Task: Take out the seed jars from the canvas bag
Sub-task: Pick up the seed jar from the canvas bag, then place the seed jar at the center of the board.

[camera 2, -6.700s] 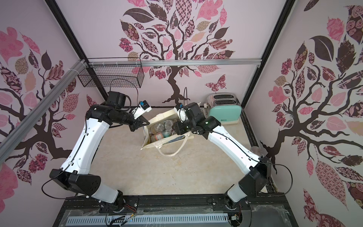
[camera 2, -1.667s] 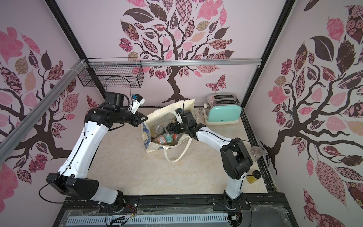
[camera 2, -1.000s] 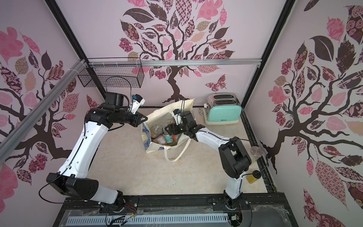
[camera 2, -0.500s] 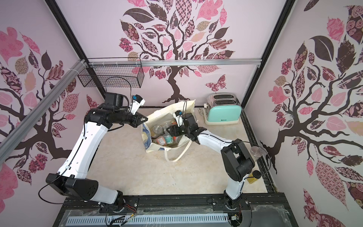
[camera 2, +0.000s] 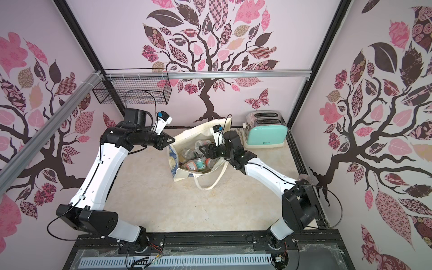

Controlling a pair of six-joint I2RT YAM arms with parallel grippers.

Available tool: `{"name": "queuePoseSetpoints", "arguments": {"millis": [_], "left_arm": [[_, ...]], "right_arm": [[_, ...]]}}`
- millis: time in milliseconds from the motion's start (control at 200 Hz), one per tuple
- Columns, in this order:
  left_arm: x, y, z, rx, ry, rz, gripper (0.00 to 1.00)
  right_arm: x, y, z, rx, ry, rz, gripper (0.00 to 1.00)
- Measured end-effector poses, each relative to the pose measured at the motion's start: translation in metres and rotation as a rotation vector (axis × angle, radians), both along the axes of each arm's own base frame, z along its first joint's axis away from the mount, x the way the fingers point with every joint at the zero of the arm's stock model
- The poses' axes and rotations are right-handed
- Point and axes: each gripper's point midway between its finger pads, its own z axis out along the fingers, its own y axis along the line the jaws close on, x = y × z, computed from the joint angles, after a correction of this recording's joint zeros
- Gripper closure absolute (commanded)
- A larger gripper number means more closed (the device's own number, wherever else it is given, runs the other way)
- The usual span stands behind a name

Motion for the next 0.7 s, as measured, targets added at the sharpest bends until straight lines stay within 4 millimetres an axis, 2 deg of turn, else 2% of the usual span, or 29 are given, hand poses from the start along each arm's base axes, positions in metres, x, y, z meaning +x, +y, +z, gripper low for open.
{"name": "queuePoseSetpoints", "arguments": {"millis": [175,365,605,700], "left_arm": [[0.016,0.01,-0.004,0.018,-0.007,0.036,1.0],[0.034,0.026,-0.008,0.038,-0.025,0.088,1.0],[0.052,0.035,-0.014,0.07,-0.052,0.122,1.0],[0.056,0.037,-0.014,0.079,-0.061,0.13,1.0]], "right_arm": [[-0.016,-0.012,0.032,0.011,-0.01,-0.01,0.29],[-0.028,-0.032,0.052,0.027,0.051,-0.034,0.29],[-0.024,-0.1,0.068,0.133,0.17,-0.159,0.29],[-0.028,-0.122,0.067,0.195,0.23,-0.187,0.29]]}}
